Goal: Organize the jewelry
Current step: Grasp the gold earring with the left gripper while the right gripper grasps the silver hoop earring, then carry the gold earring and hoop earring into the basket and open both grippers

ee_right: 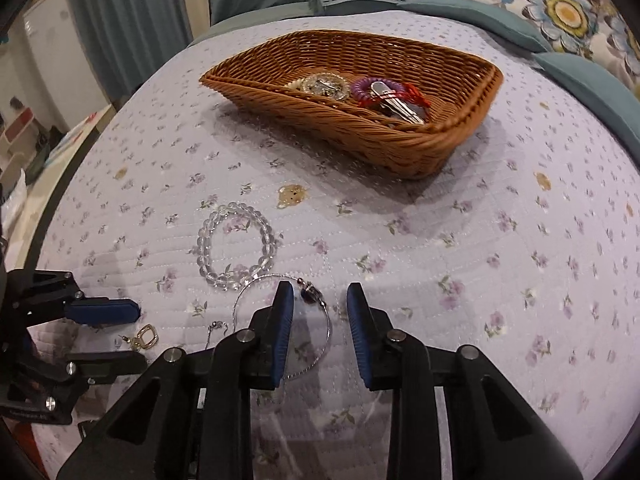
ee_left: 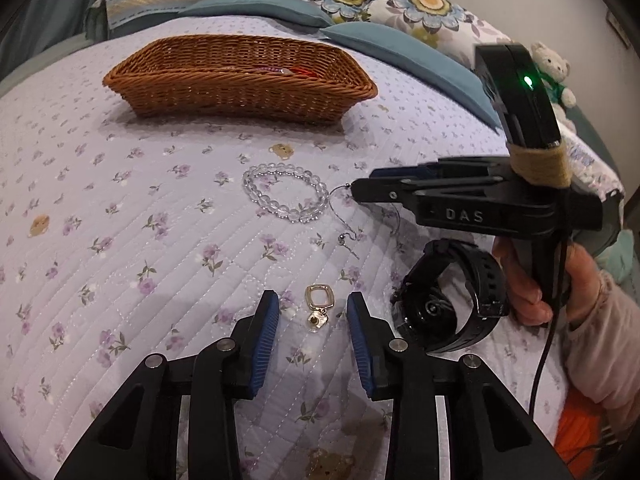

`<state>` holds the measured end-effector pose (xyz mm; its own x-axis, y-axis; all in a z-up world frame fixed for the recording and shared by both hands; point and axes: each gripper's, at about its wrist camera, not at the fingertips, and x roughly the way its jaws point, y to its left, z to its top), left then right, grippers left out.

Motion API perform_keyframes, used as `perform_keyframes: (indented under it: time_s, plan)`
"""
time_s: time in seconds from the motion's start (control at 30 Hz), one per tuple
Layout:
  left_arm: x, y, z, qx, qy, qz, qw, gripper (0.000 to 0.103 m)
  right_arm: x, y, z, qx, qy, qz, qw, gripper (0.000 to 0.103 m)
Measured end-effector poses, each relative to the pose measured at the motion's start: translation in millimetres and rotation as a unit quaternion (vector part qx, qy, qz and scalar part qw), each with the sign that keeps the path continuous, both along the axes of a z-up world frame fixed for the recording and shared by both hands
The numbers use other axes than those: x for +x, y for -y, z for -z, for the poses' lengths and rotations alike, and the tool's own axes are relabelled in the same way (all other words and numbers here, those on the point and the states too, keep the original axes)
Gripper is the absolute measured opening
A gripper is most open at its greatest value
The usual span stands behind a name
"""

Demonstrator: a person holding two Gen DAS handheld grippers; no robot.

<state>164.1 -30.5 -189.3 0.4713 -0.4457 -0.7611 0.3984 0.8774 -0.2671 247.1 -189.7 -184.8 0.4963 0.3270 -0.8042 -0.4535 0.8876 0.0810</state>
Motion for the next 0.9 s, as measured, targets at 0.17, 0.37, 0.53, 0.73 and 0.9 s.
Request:
perform_keyframes:
  time_s: [0.17,0.37,0.53,0.73,0.9]
  plan:
    - [-0.2,1.6,0.7,0.010,0.003,0.000,1.0000,0.036,0.2,-6.8,2.6,-0.007,0.002,-0.016,1.000,0.029]
    - [1.9,4.4,1.6,0.016,0.005,-0.004,0.9999,0.034,2.4,-7.2,2.9,0.001,0.000,-0.018,1.000,0.016]
    - [3.2,7.8,1.9,0.026,0.011,-0.004,0.9996,0.033,0.5,-6.5,1.6,0.000,0.005,-0.014,1.000,0.015]
    - [3.8,8.7,3.0,0.024,0.016,-0.005,0.9996,0.015,-2.4,0.7,-3.2,0.008,0.012,-0.002,1.000,0.013]
    - [0.5,7.8,2.0,0.022,0.022,-0.006,0.9995,0.015,-2.2,13.1,-9.5,0.030,0.016,0.014,0.999,0.013]
